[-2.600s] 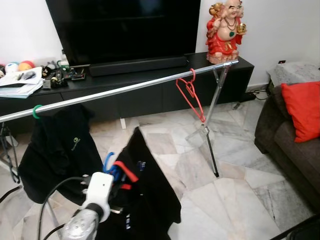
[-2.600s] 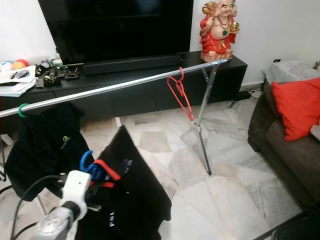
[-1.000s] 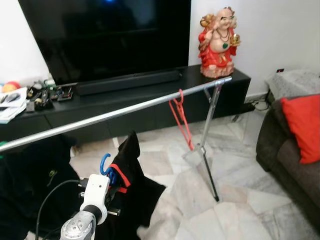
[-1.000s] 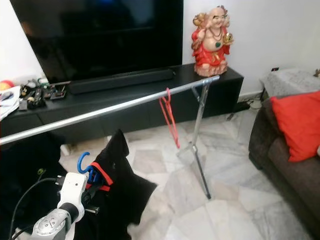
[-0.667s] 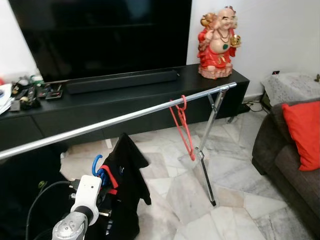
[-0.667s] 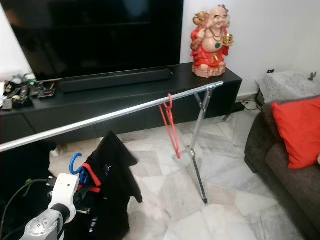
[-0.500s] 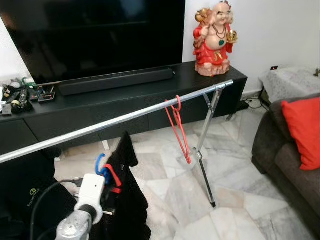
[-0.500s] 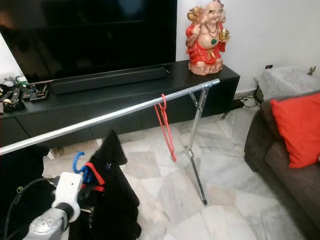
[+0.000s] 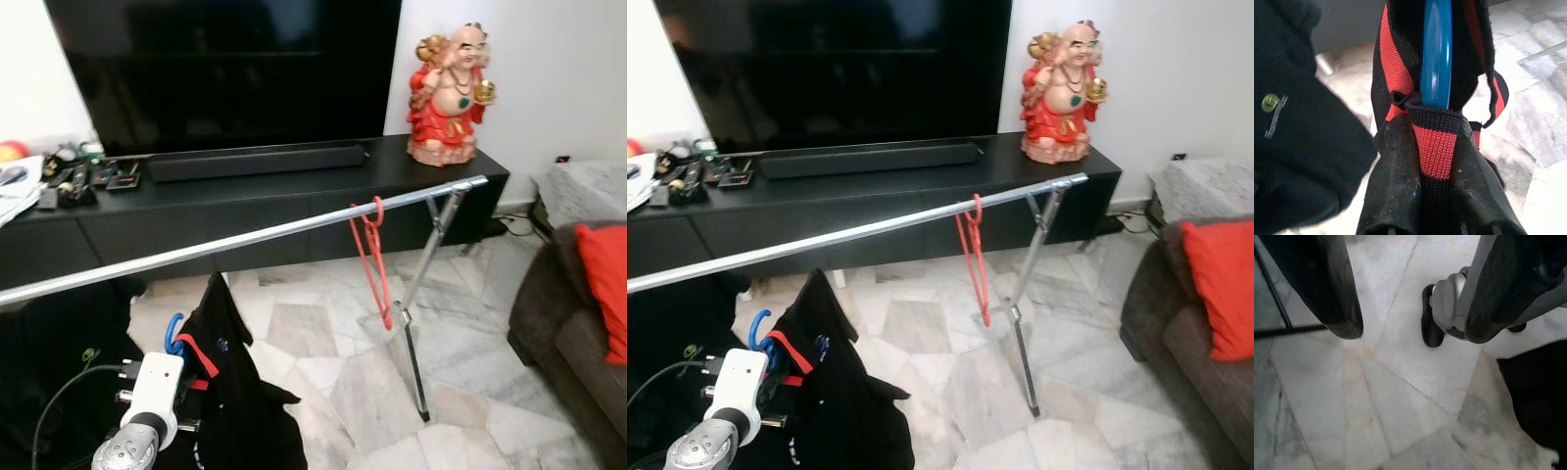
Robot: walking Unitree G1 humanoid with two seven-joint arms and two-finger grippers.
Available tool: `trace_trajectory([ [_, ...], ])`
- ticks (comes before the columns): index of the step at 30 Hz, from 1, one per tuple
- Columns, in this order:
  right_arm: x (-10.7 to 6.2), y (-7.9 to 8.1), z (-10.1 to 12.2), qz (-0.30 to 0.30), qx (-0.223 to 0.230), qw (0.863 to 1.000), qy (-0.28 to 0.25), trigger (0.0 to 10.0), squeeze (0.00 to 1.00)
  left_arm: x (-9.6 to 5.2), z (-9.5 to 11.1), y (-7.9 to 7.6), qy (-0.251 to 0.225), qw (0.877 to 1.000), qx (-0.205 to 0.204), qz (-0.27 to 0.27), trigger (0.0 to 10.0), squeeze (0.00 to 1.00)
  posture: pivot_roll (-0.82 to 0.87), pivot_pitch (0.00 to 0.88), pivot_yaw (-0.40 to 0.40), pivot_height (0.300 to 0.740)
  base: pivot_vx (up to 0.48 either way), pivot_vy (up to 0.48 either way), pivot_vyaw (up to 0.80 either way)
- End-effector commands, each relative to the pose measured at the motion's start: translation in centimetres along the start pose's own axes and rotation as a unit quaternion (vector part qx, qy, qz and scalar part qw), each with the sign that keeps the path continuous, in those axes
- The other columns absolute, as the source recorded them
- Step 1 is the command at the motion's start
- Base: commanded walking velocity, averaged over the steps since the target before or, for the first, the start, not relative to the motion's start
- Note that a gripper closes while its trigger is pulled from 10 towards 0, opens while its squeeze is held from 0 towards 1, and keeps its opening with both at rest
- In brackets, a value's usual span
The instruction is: Hang hanger
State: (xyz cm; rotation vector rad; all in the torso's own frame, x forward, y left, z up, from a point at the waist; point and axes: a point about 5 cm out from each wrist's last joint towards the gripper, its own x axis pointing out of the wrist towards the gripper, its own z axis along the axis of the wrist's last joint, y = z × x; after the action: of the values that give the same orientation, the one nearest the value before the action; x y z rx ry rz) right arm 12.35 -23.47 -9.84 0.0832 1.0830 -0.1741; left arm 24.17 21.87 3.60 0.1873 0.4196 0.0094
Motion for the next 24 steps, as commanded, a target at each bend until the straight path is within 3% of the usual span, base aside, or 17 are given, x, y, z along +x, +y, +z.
trace_trajectory([
  [1, 0.0, -0.3, 0.6, -0.003, -0.006, 1.000, -0.006, 10.0, 0.00, 0.1, 0.7, 0.0, -0.020, 1.000, 0.008, 0.004, 10.0, 0.00, -0.04, 0.000, 0.018, 0.740, 0.000, -0.439, 0.80],
  [9, 0.0, -0.3, 0.5, 0.002, 0.001, 1.000, -0.004, 10.0, 0.00, 0.0, 0.4, 0.5, -0.012, 1.000, 0.015, 0.016, 10.0, 0.00, -0.03, 0.000, 0.020, 0.740, 0.000, -0.439, 0.09],
  [24, 0.0, -0.3, 0.4, 0.004, 0.000, 1.000, -0.002, 10.0, 0.00, -0.2, 0.3, 1.8, -0.018, 0.999, 0.012, 0.030, 10.0, 0.00, -0.03, 0.000, 0.021, 0.740, 0.000, 0.000, 0.00],
])
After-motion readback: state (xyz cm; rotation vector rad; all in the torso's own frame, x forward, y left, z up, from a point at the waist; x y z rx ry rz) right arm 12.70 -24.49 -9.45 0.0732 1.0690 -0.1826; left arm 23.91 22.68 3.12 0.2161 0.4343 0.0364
